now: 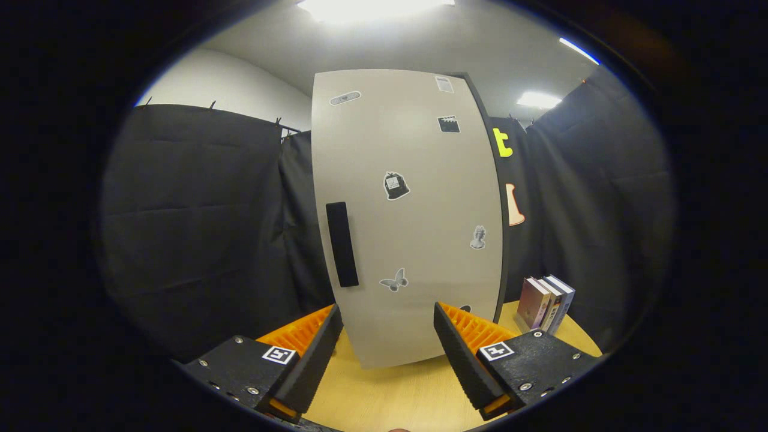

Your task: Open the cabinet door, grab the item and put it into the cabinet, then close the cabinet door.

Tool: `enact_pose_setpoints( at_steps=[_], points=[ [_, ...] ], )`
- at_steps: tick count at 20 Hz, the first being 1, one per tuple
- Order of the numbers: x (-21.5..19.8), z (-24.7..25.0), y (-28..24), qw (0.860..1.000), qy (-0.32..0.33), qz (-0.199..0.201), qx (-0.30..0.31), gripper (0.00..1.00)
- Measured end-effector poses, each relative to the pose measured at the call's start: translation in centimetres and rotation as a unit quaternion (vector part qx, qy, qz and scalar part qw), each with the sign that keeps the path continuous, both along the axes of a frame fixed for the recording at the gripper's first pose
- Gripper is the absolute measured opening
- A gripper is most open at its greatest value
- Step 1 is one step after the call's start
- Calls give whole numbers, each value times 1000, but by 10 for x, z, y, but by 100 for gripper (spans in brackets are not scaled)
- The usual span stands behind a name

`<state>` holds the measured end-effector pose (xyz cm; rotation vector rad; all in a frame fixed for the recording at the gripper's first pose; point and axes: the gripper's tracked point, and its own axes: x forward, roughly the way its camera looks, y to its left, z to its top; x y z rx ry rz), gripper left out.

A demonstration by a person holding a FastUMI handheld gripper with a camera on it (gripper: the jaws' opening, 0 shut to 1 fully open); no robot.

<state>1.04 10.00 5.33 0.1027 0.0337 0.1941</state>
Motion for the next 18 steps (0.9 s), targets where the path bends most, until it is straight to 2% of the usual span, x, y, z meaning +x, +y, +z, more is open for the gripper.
enact_pose_setpoints(
  at_steps=[18],
  points=[
    [10, -2, 3, 1000, 2, 9, -1, 95]
  ],
)
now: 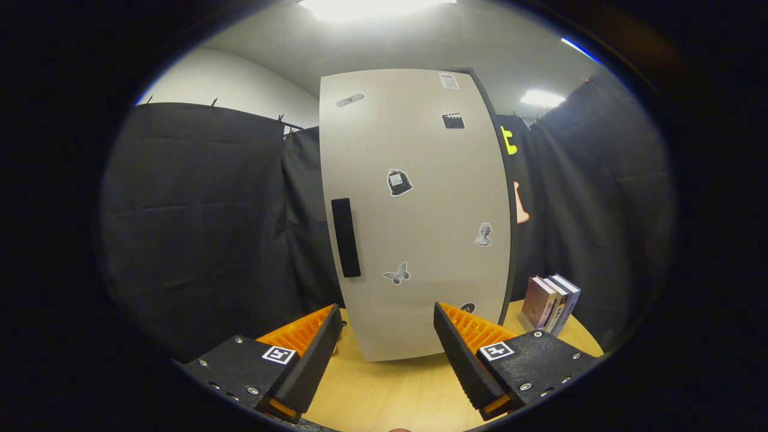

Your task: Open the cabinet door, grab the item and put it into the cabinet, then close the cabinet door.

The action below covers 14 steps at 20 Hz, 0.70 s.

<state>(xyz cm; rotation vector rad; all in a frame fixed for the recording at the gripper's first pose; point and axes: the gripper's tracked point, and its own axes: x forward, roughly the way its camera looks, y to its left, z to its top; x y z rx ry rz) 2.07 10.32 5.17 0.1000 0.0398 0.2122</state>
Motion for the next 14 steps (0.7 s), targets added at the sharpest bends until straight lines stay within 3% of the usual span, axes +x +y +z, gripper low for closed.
enact_pose_setpoints(
  at_steps=[14],
  points=[
    [-1, 9, -7, 1000, -12, -14, 0, 95]
  ],
)
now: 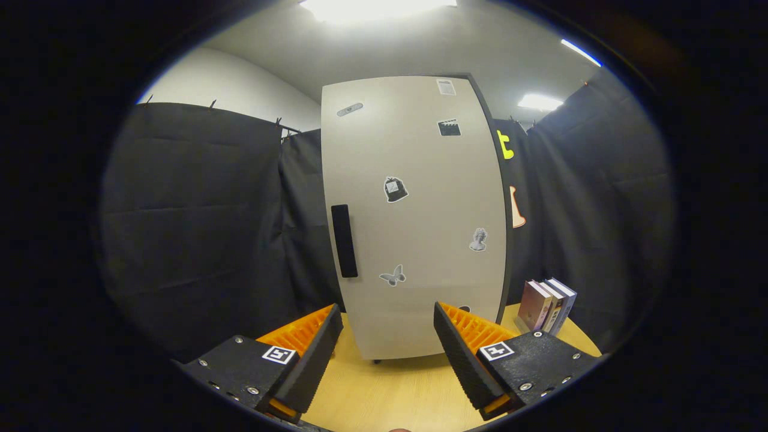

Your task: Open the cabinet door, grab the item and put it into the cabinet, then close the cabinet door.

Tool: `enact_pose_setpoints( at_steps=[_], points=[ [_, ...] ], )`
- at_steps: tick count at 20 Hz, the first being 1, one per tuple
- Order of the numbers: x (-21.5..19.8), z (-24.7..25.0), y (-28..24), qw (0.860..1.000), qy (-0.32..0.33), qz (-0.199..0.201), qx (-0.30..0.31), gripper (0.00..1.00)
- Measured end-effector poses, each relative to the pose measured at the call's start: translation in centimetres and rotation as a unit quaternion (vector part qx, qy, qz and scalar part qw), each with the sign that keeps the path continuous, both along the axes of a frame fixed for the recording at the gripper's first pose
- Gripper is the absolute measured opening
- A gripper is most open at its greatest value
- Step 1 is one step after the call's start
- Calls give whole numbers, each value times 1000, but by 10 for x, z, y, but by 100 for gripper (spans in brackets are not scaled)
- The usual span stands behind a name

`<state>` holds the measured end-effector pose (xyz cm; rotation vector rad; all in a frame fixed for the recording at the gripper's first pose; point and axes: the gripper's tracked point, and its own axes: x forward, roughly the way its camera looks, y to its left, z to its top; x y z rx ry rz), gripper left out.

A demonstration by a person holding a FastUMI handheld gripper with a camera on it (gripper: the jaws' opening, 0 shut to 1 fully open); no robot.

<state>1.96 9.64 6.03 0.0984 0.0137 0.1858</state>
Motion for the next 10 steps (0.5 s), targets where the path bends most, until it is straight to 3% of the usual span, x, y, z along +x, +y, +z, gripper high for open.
enact_pose_setpoints(
  at_steps=[10],
  points=[
    [2, -3, -5, 1000, 12, -19, 9, 95]
  ],
)
